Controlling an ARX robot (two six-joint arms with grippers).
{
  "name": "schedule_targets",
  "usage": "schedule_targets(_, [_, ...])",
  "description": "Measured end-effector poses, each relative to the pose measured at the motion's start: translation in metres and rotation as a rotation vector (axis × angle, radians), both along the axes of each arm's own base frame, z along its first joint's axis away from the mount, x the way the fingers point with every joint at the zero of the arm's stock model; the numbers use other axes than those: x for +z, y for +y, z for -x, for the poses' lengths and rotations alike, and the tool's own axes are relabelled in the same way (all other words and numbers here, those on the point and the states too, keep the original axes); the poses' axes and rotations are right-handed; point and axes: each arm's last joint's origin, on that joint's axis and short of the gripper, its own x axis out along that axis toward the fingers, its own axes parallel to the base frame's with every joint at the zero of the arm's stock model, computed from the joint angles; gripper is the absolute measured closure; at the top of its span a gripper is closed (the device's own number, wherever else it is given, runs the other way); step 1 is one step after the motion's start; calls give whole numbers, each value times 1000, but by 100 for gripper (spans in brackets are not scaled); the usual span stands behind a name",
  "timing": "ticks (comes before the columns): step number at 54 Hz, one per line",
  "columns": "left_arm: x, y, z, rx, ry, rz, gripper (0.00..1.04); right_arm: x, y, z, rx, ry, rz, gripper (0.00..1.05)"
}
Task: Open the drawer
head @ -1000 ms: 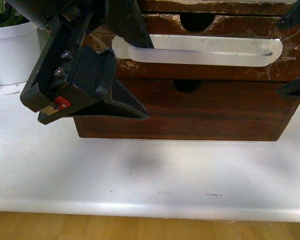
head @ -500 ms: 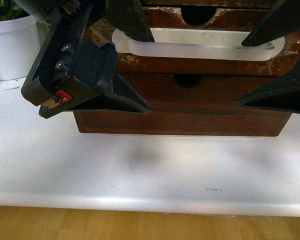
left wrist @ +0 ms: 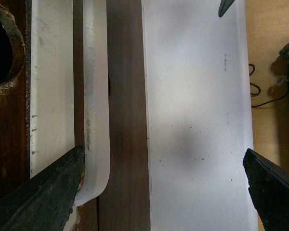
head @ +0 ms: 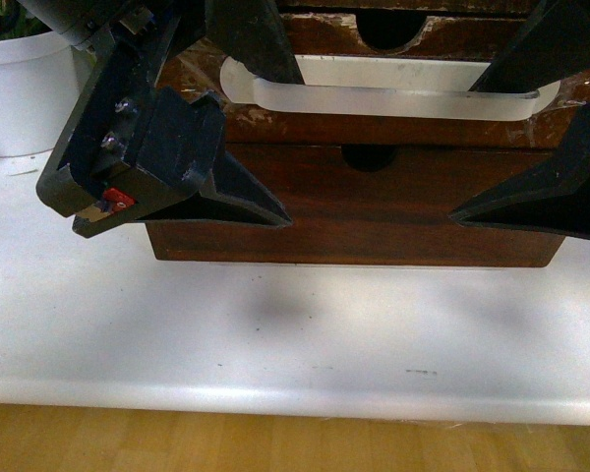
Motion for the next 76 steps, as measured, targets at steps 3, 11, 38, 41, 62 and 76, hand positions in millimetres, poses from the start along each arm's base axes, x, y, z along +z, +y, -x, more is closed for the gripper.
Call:
schedule_targets(3, [0,0,1,-8,0,-9,6,0,0,0,4,3,3,9])
schedule_targets(11, [0,0,4,-33,6,-33,6,1,1,2,25,18,15,9])
schedule_targets(38, [4,8,24,-108,17,-94,6,3,8,23,94,37,38,9])
schedule_targets(41, [5,9,28,-118,21,-103,6,3,10,27,106,40,41,9])
schedule_targets(62, [4,16,52,-172,20,-114,6,7,18,48,156,25,41,9])
schedule_targets(76, [3,18,59,-172,-24,-68,6,8,16,51,130,12,2,9])
